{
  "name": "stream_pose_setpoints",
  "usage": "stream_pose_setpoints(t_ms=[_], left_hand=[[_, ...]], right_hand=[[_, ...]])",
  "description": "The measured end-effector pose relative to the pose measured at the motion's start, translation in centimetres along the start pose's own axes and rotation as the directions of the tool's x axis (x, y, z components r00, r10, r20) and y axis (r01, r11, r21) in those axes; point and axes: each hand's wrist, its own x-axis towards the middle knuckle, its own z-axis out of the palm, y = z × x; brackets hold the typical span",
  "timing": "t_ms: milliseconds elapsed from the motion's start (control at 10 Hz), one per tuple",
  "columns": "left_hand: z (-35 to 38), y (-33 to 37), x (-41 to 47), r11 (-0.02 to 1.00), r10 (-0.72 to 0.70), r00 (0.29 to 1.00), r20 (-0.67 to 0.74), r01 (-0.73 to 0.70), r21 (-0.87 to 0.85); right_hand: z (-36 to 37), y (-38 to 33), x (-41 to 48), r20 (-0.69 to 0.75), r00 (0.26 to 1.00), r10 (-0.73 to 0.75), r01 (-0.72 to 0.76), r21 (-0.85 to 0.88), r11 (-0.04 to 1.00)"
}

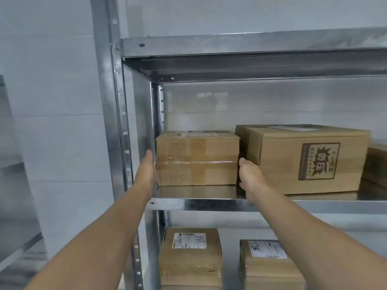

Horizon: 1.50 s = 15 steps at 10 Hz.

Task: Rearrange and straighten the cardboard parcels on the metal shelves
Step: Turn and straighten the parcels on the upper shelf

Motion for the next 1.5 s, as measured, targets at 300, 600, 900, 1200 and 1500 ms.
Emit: stream_pose_setpoints(t_ms=[300,600,900,1200,1500], left_hand=[[-0.1,-0.7,2.5,0.999,-0.022,0.996,0.089,0.026,-0.047],[0.1,-1.2,3.2,0.997,-0.049,0.994,0.095,0.054,-0.051],[0.0,0.3,2.2,0.999,-0.014,0.999,0.052,0.016,-0.051],[-1.0,1.5,1.1,0.989,0.07,0.997,-0.012,-0.071,-0.127],[-1.6,1.3,0.2,0.988,0.063,0.998,-0.001,-0.063,-0.14]], right_hand=[[0.4,0.3,0.0,0.017,0.999,0.041,-0.042,0.08,0.996],[0.3,0.1,-0.2,0.118,0.993,0.031,-0.047,0.139,0.989],[0.0,-1.8,-0.8,0.107,0.994,-0.021,0.005,0.156,0.988],[-0.7,-3.5,-1.9,0.147,0.989,-0.003,-0.041,0.293,0.955],[-2.3,-3.8,-3.4,0.24,0.97,-0.049,-0.015,0.256,0.967]])
